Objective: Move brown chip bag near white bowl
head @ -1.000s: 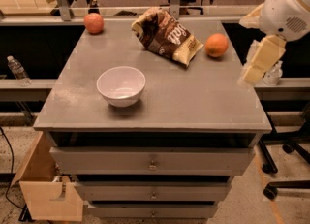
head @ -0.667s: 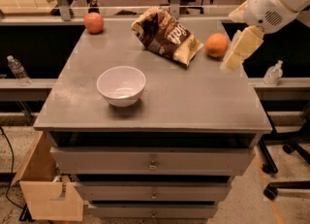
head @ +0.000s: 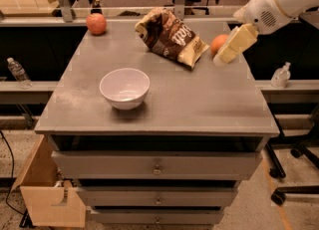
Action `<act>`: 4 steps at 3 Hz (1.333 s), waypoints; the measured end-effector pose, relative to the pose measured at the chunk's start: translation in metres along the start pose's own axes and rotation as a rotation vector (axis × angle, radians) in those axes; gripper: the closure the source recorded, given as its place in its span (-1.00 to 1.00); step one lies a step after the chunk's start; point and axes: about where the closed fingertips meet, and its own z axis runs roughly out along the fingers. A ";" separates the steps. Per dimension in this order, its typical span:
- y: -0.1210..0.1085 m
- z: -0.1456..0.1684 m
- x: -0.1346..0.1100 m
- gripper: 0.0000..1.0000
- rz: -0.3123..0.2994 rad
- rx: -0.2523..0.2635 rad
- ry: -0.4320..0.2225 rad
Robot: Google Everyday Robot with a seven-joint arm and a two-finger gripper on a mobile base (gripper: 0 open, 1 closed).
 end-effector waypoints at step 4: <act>-0.098 0.083 -0.069 -1.00 0.075 0.226 -0.097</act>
Offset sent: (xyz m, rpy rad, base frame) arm 0.1302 0.0271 -0.0102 0.1490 -0.1477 -0.1935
